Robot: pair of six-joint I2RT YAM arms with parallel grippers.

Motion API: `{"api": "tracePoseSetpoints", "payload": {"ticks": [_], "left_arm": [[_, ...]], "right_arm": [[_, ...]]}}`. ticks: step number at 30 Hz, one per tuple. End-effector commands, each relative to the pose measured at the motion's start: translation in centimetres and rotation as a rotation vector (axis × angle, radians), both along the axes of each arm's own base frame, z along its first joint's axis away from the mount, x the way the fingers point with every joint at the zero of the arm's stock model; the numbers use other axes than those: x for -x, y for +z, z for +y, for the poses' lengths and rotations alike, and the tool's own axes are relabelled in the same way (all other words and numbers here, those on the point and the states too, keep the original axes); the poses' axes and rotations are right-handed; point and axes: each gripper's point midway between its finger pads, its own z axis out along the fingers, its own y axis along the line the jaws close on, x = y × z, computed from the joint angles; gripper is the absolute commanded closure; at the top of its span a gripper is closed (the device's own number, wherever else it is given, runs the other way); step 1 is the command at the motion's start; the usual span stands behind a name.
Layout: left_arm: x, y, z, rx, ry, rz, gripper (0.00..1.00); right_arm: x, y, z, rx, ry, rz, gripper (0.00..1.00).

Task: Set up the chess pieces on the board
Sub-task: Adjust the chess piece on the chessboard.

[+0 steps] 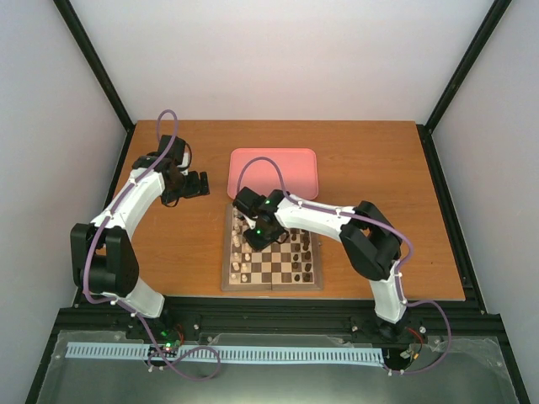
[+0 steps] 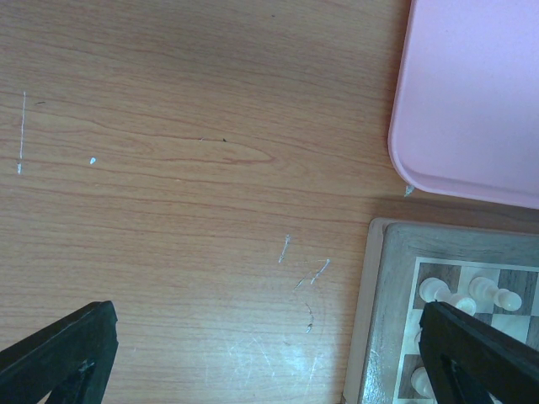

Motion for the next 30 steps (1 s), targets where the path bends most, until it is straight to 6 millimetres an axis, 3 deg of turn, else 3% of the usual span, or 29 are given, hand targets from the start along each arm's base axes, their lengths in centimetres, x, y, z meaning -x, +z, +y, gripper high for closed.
{"api": "tracePoseSetpoints", "payload": {"ticks": [1,16,30], "left_arm": [[-0.6,0.5,-0.2,-0.002,-0.013,-0.017,0.00],[-0.4,0.6,-0.2,-0.003,-0.011,-0.020,0.00],[-0.2,0.6,-0.2,-0.001,-0.014,-0.022,0.00]], "right_arm": [[0.0,1.7,-1.2,0.000,-0.028,-0.026,0.78],[3.3,1.2,0.5,-0.048,0.045,0.045,0.79],[3.6,0.8,2.0,-0.063,0.089,0.064,0.78]]}}
